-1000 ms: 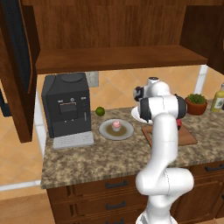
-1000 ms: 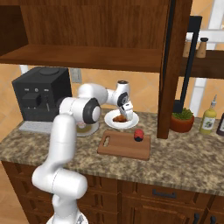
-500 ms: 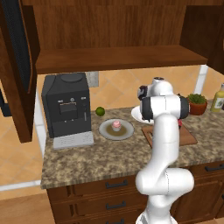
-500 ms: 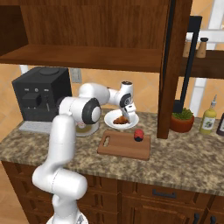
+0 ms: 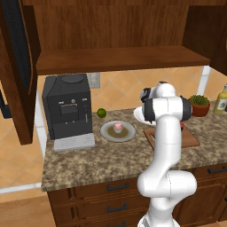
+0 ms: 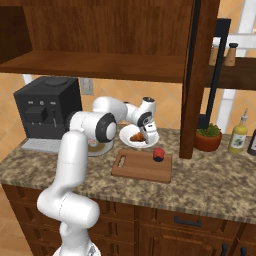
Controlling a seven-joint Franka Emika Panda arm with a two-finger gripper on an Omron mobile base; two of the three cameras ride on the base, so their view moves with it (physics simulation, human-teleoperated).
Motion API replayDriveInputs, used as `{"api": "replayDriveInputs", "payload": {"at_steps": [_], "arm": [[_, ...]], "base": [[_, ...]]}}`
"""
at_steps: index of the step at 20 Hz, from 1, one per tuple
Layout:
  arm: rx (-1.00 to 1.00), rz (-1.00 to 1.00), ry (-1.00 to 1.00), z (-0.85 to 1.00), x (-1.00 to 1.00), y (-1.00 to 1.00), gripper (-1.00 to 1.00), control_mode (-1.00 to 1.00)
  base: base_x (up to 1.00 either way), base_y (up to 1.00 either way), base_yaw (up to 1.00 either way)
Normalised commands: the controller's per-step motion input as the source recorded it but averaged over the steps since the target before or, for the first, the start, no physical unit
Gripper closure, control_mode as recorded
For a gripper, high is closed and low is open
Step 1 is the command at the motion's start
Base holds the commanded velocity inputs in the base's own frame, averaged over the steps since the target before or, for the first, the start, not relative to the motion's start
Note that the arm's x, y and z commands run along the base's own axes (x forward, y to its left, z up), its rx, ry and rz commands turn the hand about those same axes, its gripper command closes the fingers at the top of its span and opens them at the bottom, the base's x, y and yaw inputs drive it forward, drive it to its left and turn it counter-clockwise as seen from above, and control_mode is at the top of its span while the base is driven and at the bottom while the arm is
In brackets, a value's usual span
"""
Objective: From the different types of pastries on the counter, select a croissant and place it on the cutting board. Then retrieve a jar of jam from the cabinet and place it alongside the croissant on the cutting board.
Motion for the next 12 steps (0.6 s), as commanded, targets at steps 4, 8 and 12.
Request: {"api": "replayDriveInputs", "payload": {"at_steps": [4, 8, 12], "arm": [[0.0, 0.0, -0.09, 0.16, 0.0, 0.15, 1.0, -1.0], [-0.05, -0.01, -0.12, 0.83, 0.09, 0.56, 1.0, -1.0], [-0.07, -0.04, -0.05, 0.56, -0.08, 0.46, 1.0, -1.0]], "base": [[0.0, 0.0, 0.0], [0.0, 0.0, 0.0], [0.0, 0.0, 0.0]]}}
